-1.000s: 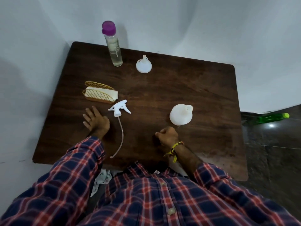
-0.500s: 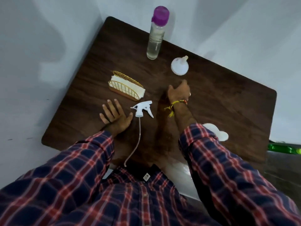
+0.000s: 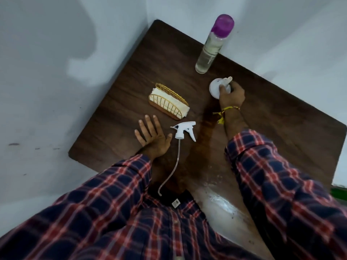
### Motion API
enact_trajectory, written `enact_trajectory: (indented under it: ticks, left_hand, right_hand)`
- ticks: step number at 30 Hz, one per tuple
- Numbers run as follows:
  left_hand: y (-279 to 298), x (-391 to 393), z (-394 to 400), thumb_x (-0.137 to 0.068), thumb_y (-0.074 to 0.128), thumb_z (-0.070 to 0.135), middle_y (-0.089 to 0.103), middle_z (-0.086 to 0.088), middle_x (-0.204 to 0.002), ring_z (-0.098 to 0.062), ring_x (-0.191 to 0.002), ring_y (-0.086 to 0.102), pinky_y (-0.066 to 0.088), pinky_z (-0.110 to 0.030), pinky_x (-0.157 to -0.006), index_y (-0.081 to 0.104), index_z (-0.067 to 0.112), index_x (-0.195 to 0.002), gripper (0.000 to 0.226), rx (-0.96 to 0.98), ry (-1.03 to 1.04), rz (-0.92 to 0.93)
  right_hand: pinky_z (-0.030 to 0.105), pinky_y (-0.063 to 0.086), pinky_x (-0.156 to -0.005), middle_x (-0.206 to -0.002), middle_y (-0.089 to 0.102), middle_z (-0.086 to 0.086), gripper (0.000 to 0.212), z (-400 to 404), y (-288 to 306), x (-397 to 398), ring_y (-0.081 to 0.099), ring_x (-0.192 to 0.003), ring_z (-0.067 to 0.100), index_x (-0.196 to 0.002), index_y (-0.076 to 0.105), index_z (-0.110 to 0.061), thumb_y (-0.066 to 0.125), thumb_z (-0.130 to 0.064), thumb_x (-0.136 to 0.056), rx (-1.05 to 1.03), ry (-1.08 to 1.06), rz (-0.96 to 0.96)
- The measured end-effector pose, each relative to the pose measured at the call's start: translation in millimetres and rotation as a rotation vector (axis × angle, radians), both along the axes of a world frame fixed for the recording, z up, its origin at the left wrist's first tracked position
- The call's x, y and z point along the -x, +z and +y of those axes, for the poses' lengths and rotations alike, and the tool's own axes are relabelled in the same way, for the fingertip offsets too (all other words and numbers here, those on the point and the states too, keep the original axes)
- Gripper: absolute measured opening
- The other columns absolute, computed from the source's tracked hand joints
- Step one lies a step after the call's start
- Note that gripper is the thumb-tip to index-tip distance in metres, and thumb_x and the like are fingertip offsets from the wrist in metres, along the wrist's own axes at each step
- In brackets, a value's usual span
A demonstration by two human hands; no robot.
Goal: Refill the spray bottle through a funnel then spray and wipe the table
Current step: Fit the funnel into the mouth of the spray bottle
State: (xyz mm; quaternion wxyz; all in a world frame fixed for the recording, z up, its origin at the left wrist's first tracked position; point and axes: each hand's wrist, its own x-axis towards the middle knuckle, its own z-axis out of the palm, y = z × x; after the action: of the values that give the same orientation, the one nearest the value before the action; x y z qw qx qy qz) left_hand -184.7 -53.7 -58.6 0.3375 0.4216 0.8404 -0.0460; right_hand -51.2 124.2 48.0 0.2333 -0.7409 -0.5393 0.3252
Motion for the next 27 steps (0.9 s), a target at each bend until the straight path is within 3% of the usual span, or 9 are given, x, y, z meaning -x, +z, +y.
enact_trajectory:
  ticks: [3, 6, 10, 12, 16, 19, 22, 25, 27]
  left_hand:
    - [7, 3, 0, -0.093, 0.031, 0.06, -0.036, -0.015, -0.152, -0.038, -0.14, -0.031, -0.014, -0.058, -0.112, -0.028, 0.013, -0.146, 0.092, 0.028, -0.012, -0.031]
    - [13, 4, -1, -0.094, 0.03, 0.059, -0.033, -0.015, -0.154, -0.037, -0.141, -0.029, -0.013, -0.058, -0.112, -0.026, 0.014, -0.147, 0.09, 0.029, -0.025, -0.046]
    - [23, 5, -4, -0.097, 0.029, 0.053, -0.021, -0.014, -0.159, -0.034, -0.145, -0.021, -0.007, -0.058, -0.116, -0.013, 0.015, -0.152, 0.079, -0.037, 0.027, -0.036]
    - [35, -2, -8, -0.099, 0.034, 0.046, -0.009, -0.012, -0.161, -0.031, -0.148, -0.012, -0.005, -0.058, -0.117, -0.003, 0.015, -0.154, 0.074, -0.125, 0.101, -0.065]
    - [60, -46, -24, -0.093, 0.055, 0.032, 0.02, -0.008, -0.159, -0.026, -0.149, 0.008, 0.004, -0.054, -0.117, 0.024, 0.015, -0.151, 0.068, -0.52, 0.065, -0.097]
    - [69, -84, -27, -0.086, 0.068, 0.027, 0.042, -0.004, -0.149, -0.023, -0.142, 0.031, 0.027, -0.049, -0.116, 0.04, 0.017, -0.144, 0.065, -0.732, -0.123, -0.284]
    - [81, -120, -17, -0.08, 0.075, 0.03, 0.046, 0.002, -0.147, -0.019, -0.139, 0.038, 0.038, -0.045, -0.111, 0.04, 0.025, -0.143, 0.073, -0.695, -0.208, -0.503]
    - [96, -154, -5, -0.075, 0.08, 0.034, 0.047, 0.004, -0.146, -0.017, -0.136, 0.041, 0.039, -0.043, -0.111, 0.039, 0.03, -0.142, 0.079, -0.625, -0.3, -0.62]
    - [104, -179, 2, -0.071, 0.082, 0.037, 0.045, 0.005, -0.147, -0.016, -0.135, 0.042, 0.039, -0.044, -0.11, 0.038, 0.032, -0.142, 0.084, -0.573, -0.367, -0.677]
  right_hand:
    - [0.026, 0.051, -0.082, -0.098, 0.073, 0.004, 0.032, -21, -22, -15, 0.067, -0.093, 0.02, -0.102, 0.073, -0.012, 0.062, -0.034, -0.081, -0.05, -0.168, 0.132]
    - [0.025, 0.044, -0.076, -0.095, 0.069, 0.003, 0.024, -61, -9, -21, 0.06, -0.087, 0.017, -0.098, 0.071, -0.01, 0.061, -0.025, -0.083, -0.016, -0.301, 0.297]
    - [0.029, 0.048, -0.061, -0.075, 0.058, 0.002, 0.014, -107, 17, -40, 0.056, -0.076, 0.02, -0.075, 0.064, -0.011, 0.059, -0.022, -0.081, 0.14, -0.403, 0.691]
    - [0.038, 0.055, -0.062, -0.085, 0.06, 0.008, 0.014, -127, 31, -53, 0.061, -0.081, 0.026, -0.09, 0.065, -0.006, 0.06, -0.019, -0.087, 0.249, -0.419, 0.883]
    - [0.042, 0.056, -0.059, -0.116, 0.063, 0.021, 0.049, -154, 48, -88, 0.064, -0.102, 0.04, -0.122, 0.058, -0.001, 0.067, -0.032, -0.086, 0.385, -0.409, 1.109]
    - [0.043, 0.057, -0.067, -0.13, 0.059, 0.024, 0.082, -169, 65, -121, 0.06, -0.116, 0.043, -0.131, 0.054, -0.004, 0.069, -0.062, -0.075, 0.456, -0.304, 1.246]
    - [0.044, 0.06, -0.071, -0.127, 0.062, 0.02, 0.087, -180, 87, -161, 0.061, -0.115, 0.04, -0.131, 0.057, -0.007, 0.055, -0.074, -0.074, 0.425, -0.195, 1.288]
    - [0.049, 0.055, -0.083, -0.115, 0.069, 0.015, 0.066, -189, 113, -199, 0.067, -0.101, 0.033, -0.118, 0.065, -0.009, 0.047, -0.063, -0.084, 0.314, -0.107, 1.207]
    - [0.048, 0.057, -0.078, -0.107, 0.072, 0.012, 0.056, -193, 123, -223, 0.07, -0.092, 0.029, -0.106, 0.069, -0.012, 0.043, -0.059, -0.089, 0.232, -0.121, 1.137]
